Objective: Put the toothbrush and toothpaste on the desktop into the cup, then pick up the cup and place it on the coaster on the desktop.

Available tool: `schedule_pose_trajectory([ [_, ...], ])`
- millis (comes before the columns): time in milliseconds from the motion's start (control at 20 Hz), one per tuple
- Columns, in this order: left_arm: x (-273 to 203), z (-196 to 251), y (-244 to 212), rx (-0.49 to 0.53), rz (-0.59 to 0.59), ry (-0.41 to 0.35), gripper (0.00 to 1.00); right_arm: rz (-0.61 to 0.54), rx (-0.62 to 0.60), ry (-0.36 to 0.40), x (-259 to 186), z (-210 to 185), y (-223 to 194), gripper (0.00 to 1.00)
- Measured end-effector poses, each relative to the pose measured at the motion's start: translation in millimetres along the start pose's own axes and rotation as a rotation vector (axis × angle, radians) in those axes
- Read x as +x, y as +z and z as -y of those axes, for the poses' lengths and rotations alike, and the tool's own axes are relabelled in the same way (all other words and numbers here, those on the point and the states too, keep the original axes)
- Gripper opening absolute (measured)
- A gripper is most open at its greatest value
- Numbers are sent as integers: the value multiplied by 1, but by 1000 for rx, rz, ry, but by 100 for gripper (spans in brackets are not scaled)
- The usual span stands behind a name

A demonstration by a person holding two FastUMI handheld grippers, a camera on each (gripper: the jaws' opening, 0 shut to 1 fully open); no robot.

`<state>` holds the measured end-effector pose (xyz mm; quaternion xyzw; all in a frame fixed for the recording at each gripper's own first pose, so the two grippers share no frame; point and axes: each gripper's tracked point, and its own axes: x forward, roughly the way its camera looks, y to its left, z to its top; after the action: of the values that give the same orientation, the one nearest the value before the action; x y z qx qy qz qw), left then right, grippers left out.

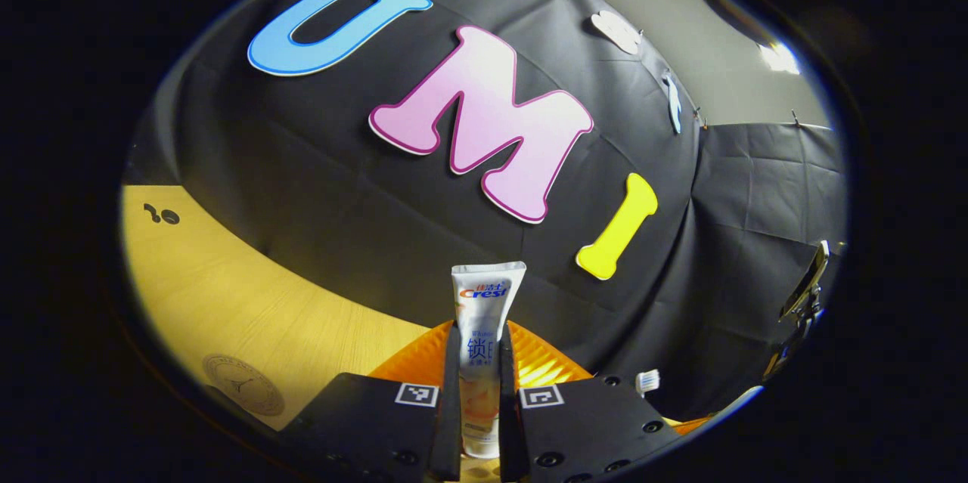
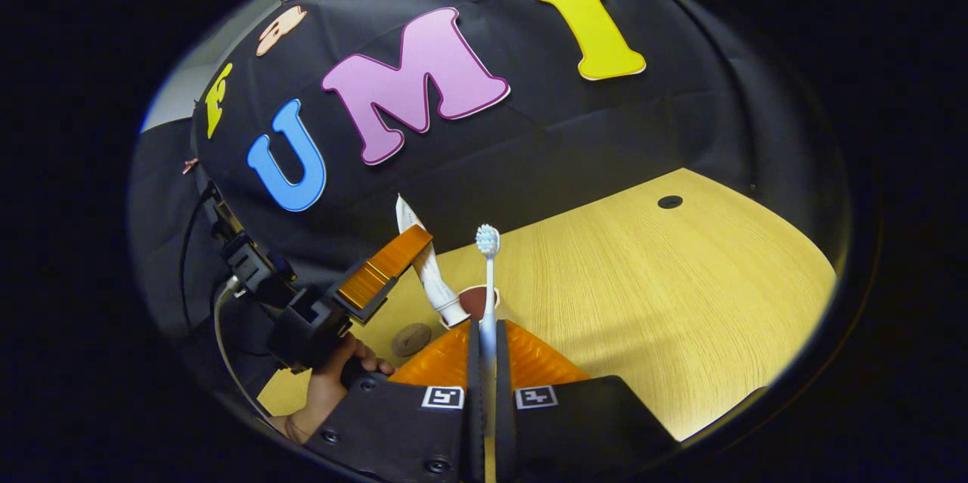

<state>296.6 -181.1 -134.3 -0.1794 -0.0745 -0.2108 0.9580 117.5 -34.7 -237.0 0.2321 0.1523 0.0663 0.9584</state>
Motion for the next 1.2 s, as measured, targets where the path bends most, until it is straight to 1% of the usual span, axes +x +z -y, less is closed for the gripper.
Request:
schedule_pose_trajectory([
  [250,9,-7,-21,42,-21,22,24,-8,9,4,4,7,-3,10],
  [350,9,-8,-32,41,-39,24,25,-3,17,4,7,8,-1,10],
  [400,8,-9,-37,36,-53,28,21,0,20,3,8,9,0,10],
  [450,7,-10,-40,30,-64,31,27,3,22,4,9,9,2,10],
  [550,6,-12,-45,15,-83,36,29,4,25,2,11,10,1,10],
  [600,6,-14,-50,7,-97,40,34,2,26,1,13,11,1,10],
  [650,4,-17,-54,-1,-113,49,30,0,29,2,15,10,0,10],
  [800,-5,-21,-67,-32,-159,54,32,-4,28,3,17,9,0,10],
  [900,-10,-16,-63,-39,-147,39,37,-5,32,2,19,9,0,10],
  [1050,-12,-15,-65,-28,-164,36,52,3,45,1,20,8,4,10],
  [1100,-14,-15,-64,-20,-165,36,62,9,50,3,21,7,7,10],
  [1150,-15,-16,-62,-8,-166,43,53,15,54,6,21,5,9,10],
  [1200,-16,-20,-55,19,-153,58,63,20,54,8,23,3,12,10],
])
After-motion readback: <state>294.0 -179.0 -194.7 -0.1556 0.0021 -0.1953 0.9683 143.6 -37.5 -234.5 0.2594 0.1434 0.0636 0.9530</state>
